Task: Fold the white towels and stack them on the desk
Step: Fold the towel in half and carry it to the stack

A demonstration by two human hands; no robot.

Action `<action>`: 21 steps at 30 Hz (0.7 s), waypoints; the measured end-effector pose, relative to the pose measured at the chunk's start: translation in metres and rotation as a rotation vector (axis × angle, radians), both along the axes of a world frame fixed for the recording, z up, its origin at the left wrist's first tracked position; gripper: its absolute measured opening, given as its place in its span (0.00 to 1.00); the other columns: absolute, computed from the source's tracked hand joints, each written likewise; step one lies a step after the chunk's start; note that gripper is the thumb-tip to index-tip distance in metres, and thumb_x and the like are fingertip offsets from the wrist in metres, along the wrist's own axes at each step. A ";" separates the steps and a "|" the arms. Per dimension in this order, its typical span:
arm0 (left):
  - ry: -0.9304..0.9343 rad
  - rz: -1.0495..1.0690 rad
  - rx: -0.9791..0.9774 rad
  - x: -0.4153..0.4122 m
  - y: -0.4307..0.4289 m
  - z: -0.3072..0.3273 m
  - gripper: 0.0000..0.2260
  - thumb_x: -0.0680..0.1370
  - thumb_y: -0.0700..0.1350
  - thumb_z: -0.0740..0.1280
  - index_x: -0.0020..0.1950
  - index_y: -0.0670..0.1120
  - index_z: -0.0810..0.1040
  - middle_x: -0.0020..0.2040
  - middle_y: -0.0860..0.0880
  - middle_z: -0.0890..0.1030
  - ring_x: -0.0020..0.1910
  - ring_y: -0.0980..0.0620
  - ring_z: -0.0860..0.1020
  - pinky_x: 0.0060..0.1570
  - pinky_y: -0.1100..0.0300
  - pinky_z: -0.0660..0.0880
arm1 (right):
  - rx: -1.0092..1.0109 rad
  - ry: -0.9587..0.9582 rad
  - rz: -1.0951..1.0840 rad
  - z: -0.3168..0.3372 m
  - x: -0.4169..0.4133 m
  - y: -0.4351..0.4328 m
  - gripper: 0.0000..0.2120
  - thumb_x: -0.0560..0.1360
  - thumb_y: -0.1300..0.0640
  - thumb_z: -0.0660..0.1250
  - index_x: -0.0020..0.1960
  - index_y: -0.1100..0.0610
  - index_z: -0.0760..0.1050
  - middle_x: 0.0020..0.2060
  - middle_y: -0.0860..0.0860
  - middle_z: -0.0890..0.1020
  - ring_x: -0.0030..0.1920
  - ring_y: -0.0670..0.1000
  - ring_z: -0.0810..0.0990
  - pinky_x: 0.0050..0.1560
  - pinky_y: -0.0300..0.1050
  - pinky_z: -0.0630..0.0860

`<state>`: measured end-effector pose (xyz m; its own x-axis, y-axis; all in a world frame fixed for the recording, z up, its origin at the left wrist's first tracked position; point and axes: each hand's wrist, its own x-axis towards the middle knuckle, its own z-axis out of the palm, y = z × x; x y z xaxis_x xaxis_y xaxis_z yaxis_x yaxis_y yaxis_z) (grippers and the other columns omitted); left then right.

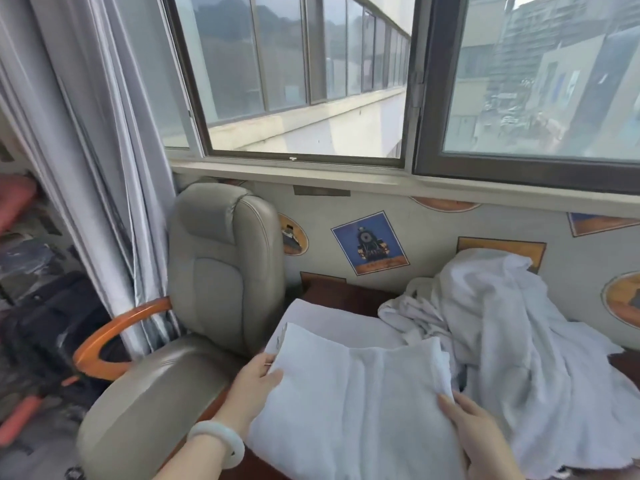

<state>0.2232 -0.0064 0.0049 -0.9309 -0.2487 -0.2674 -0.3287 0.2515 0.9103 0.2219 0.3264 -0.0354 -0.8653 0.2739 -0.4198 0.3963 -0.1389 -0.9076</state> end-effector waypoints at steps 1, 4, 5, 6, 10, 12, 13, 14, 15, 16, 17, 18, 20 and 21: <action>0.002 -0.026 -0.013 -0.017 -0.010 0.001 0.06 0.79 0.39 0.65 0.55 0.46 0.79 0.49 0.48 0.85 0.52 0.46 0.82 0.55 0.50 0.76 | -0.004 0.000 -0.014 -0.001 -0.012 -0.007 0.12 0.75 0.60 0.71 0.58 0.59 0.81 0.50 0.57 0.85 0.50 0.57 0.83 0.59 0.58 0.77; 0.008 -0.065 -0.018 -0.070 -0.033 0.012 0.06 0.79 0.39 0.65 0.54 0.45 0.79 0.49 0.46 0.84 0.51 0.46 0.82 0.51 0.53 0.77 | -0.031 -0.007 -0.025 0.011 -0.052 -0.029 0.10 0.77 0.59 0.68 0.58 0.57 0.81 0.47 0.56 0.86 0.49 0.57 0.83 0.56 0.55 0.78; 0.016 -0.072 -0.018 -0.088 -0.039 0.016 0.06 0.79 0.39 0.65 0.54 0.45 0.79 0.50 0.46 0.84 0.50 0.47 0.82 0.50 0.53 0.77 | -0.045 -0.004 -0.023 0.017 -0.066 -0.034 0.10 0.78 0.59 0.68 0.58 0.56 0.80 0.48 0.56 0.86 0.49 0.58 0.84 0.55 0.55 0.79; 0.027 -0.077 -0.013 -0.105 -0.045 0.020 0.06 0.80 0.39 0.65 0.55 0.46 0.79 0.50 0.46 0.84 0.50 0.47 0.82 0.51 0.53 0.77 | -0.047 0.005 -0.029 0.023 -0.079 -0.038 0.10 0.78 0.58 0.67 0.59 0.55 0.80 0.48 0.56 0.86 0.50 0.58 0.84 0.55 0.56 0.79; 0.034 -0.121 0.008 -0.163 -0.061 0.016 0.06 0.81 0.42 0.64 0.56 0.48 0.78 0.50 0.49 0.83 0.48 0.51 0.82 0.44 0.57 0.78 | -0.020 0.019 -0.086 0.029 -0.128 -0.041 0.06 0.80 0.58 0.65 0.54 0.53 0.80 0.46 0.55 0.85 0.48 0.59 0.83 0.52 0.55 0.79; -0.047 -0.160 -0.051 -0.186 -0.066 -0.009 0.09 0.81 0.45 0.64 0.61 0.48 0.75 0.53 0.50 0.82 0.49 0.50 0.82 0.45 0.56 0.78 | 0.010 -0.046 -0.104 0.009 -0.148 -0.043 0.07 0.80 0.57 0.65 0.56 0.57 0.78 0.47 0.56 0.84 0.47 0.59 0.82 0.49 0.53 0.78; -0.108 -0.188 -0.095 -0.194 -0.068 -0.026 0.12 0.81 0.46 0.63 0.65 0.48 0.73 0.56 0.49 0.81 0.50 0.50 0.81 0.46 0.56 0.77 | 0.047 -0.101 -0.082 -0.008 -0.154 -0.045 0.10 0.80 0.56 0.65 0.58 0.59 0.77 0.48 0.57 0.83 0.48 0.59 0.81 0.49 0.54 0.78; -0.176 -0.215 -0.138 -0.198 -0.071 -0.045 0.16 0.81 0.47 0.63 0.69 0.48 0.70 0.59 0.49 0.80 0.53 0.50 0.80 0.49 0.56 0.77 | 0.087 -0.158 -0.052 -0.028 -0.156 -0.045 0.13 0.80 0.55 0.65 0.61 0.62 0.76 0.49 0.58 0.82 0.48 0.59 0.81 0.49 0.54 0.78; -0.235 -0.232 -0.169 -0.199 -0.073 -0.063 0.19 0.82 0.48 0.63 0.72 0.47 0.67 0.62 0.48 0.78 0.55 0.49 0.79 0.52 0.55 0.76 | 0.122 -0.210 -0.028 -0.044 -0.154 -0.046 0.16 0.80 0.55 0.65 0.63 0.64 0.75 0.49 0.58 0.81 0.47 0.59 0.80 0.49 0.54 0.78; -0.281 -0.241 -0.189 -0.199 -0.076 -0.078 0.20 0.82 0.48 0.62 0.73 0.46 0.66 0.63 0.47 0.77 0.56 0.48 0.78 0.56 0.53 0.75 | 0.139 -0.248 -0.012 -0.057 -0.150 -0.047 0.16 0.80 0.57 0.66 0.64 0.66 0.73 0.50 0.59 0.81 0.47 0.59 0.79 0.48 0.53 0.76; -0.308 -0.238 -0.199 -0.199 -0.079 -0.092 0.20 0.81 0.47 0.62 0.73 0.46 0.67 0.63 0.46 0.77 0.57 0.47 0.78 0.58 0.51 0.74 | 0.153 -0.281 -0.015 -0.067 -0.147 -0.049 0.19 0.80 0.59 0.66 0.67 0.67 0.71 0.53 0.60 0.80 0.48 0.59 0.78 0.49 0.52 0.75; -0.317 -0.233 -0.208 -0.199 -0.080 -0.102 0.19 0.81 0.47 0.62 0.72 0.46 0.67 0.63 0.46 0.76 0.57 0.46 0.77 0.59 0.50 0.74 | 0.174 -0.299 -0.014 -0.076 -0.146 -0.048 0.21 0.79 0.59 0.67 0.68 0.67 0.69 0.56 0.61 0.79 0.49 0.59 0.78 0.51 0.53 0.74; -0.305 -0.221 -0.228 -0.200 -0.082 -0.112 0.19 0.81 0.46 0.62 0.72 0.46 0.68 0.65 0.45 0.75 0.59 0.45 0.76 0.61 0.49 0.73 | 0.207 -0.321 -0.007 -0.083 -0.145 -0.047 0.24 0.77 0.55 0.69 0.69 0.65 0.69 0.59 0.61 0.79 0.52 0.60 0.80 0.57 0.56 0.77; -0.295 -0.210 -0.235 -0.200 -0.082 -0.114 0.20 0.81 0.46 0.63 0.72 0.46 0.68 0.66 0.45 0.74 0.60 0.45 0.76 0.62 0.49 0.73 | 0.216 -0.324 -0.004 -0.087 -0.146 -0.044 0.25 0.76 0.53 0.70 0.68 0.64 0.70 0.59 0.60 0.79 0.53 0.60 0.80 0.58 0.58 0.77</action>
